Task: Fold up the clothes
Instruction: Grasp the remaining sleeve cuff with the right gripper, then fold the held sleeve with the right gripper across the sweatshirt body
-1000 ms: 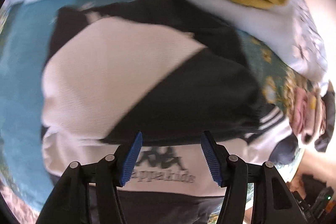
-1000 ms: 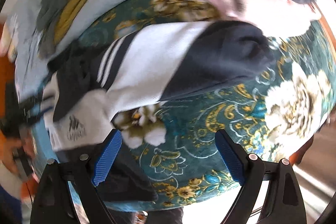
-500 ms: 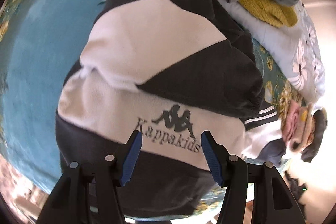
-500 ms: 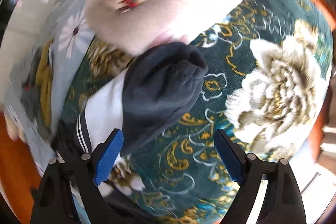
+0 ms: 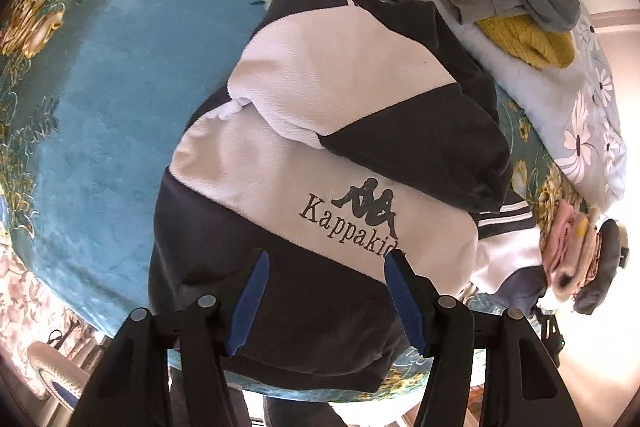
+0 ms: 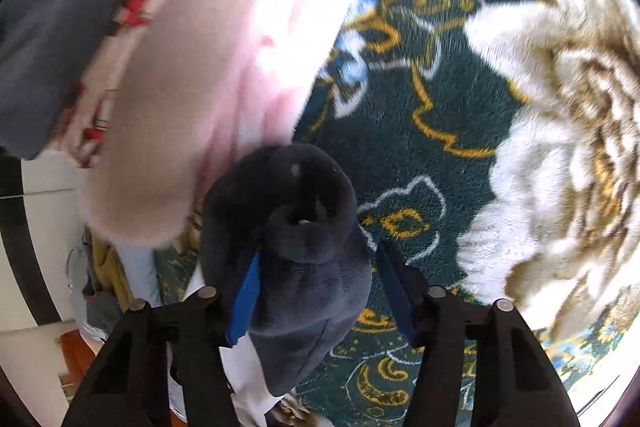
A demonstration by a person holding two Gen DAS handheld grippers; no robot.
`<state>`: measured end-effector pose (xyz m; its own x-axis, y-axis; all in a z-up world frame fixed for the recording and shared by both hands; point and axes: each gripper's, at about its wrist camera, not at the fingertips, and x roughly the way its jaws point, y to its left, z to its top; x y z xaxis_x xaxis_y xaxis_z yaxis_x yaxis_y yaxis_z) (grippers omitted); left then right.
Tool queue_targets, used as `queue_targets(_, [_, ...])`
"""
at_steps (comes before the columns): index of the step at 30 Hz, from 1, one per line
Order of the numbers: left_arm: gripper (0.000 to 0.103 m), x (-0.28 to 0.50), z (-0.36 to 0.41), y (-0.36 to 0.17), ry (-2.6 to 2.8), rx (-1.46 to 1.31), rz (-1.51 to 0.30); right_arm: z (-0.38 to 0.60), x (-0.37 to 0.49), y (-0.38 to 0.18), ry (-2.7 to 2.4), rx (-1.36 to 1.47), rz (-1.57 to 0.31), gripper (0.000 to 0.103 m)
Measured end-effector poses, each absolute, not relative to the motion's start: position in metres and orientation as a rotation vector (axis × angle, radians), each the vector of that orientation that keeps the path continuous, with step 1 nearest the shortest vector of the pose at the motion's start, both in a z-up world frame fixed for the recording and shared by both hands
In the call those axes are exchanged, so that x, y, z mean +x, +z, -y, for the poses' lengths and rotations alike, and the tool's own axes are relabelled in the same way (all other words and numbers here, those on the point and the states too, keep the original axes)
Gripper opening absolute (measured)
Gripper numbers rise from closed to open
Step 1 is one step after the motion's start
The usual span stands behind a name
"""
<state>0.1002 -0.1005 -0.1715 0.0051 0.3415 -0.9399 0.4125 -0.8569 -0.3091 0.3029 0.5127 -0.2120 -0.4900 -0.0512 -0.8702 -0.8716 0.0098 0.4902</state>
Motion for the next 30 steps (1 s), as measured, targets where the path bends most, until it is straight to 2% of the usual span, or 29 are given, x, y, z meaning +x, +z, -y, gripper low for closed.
queue_targets(3, [0.064,0.102,0.1,-0.168,-2.039,2.2,-0.796,-0.515,0.302,-0.216,1.511,-0.907,-1.652,0.052])
queue_targets(11, [0.065,0.108,0.109,-0.163,-2.082,2.214,-0.791,-0.512,0.283,-0.193,1.581,-0.932,-1.555,0.025])
queue_targets(19, [0.065,0.113,0.134,-0.167,-2.064,2.19,-0.955,-0.457,0.252,-0.098,1.874,-0.941,-1.324,0.021])
queue_targets(23, [0.065,0.106,0.149,-0.159,-2.115,2.158,-0.969,-0.413,0.222,-0.049,2.076,-0.97,-1.228,0.021])
queue_targets(30, [0.066,0.108,0.195,-0.151,-2.18,2.058,-1.054,-0.326,0.141,-0.005,2.33,-1.007,-1.288,0.021])
